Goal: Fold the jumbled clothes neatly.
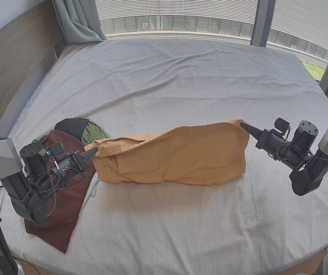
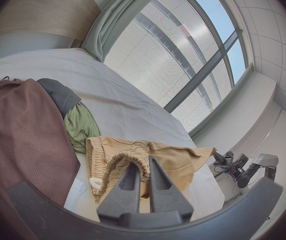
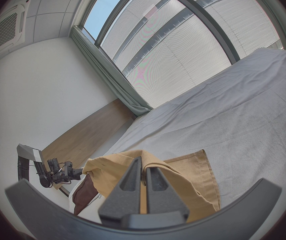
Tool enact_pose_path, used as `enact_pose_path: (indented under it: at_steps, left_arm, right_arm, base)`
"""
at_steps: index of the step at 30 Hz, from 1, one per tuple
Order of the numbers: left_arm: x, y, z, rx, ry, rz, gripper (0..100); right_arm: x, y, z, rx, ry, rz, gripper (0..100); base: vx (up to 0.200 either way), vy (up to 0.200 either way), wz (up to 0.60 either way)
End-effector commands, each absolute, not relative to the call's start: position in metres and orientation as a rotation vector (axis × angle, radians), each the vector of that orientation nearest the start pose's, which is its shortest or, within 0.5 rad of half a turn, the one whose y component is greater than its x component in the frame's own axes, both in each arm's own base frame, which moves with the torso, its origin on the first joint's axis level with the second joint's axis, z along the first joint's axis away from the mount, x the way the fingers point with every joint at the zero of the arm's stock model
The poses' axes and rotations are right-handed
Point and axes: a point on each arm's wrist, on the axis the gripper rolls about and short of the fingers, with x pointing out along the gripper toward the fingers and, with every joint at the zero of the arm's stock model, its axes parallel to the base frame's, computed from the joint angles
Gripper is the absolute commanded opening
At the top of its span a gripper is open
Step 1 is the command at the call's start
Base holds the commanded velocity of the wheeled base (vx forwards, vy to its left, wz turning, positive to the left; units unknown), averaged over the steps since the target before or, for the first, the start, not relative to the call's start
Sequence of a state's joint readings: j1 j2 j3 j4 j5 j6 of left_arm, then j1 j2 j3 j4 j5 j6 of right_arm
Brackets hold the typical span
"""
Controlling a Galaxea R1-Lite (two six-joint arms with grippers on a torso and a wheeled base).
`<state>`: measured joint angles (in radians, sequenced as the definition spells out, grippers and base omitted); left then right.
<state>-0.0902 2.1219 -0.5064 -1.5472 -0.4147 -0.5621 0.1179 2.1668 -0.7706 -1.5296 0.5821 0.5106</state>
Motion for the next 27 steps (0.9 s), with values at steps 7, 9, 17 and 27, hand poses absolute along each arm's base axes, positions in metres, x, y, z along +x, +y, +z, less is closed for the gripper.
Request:
enact_pose_path:
  at_steps: [7, 9, 17, 27]
  left_arm:
    - [0.334, -0.040, 0.064, -0.568, 0.203, -0.457, 0]
    - [0.336, -0.039, 0.065, -0.570, 0.194, -0.452, 0]
    - [0.349, -0.039, 0.059, -0.570, 0.181, -0.439, 0]
    - [0.367, -0.042, 0.055, -0.625, 0.161, -0.436, 0]
  right_arm:
    - [0.390, 0.059, 0.090, 0.469, 0.039, 0.723, 0]
    - [0.391, 0.059, 0.091, 0.479, 0.036, 0.725, 0]
    - [0.399, 0.060, 0.090, 0.485, 0.026, 0.727, 0]
    - [0.416, 0.063, 0.084, 0.499, 0.007, 0.737, 0]
  base:
    - [0.000, 0.000, 0.00]
    - [0.000, 0.000, 0.00]
    - [0.000, 0.000, 0.00]
    - [0.000, 0.000, 0.00]
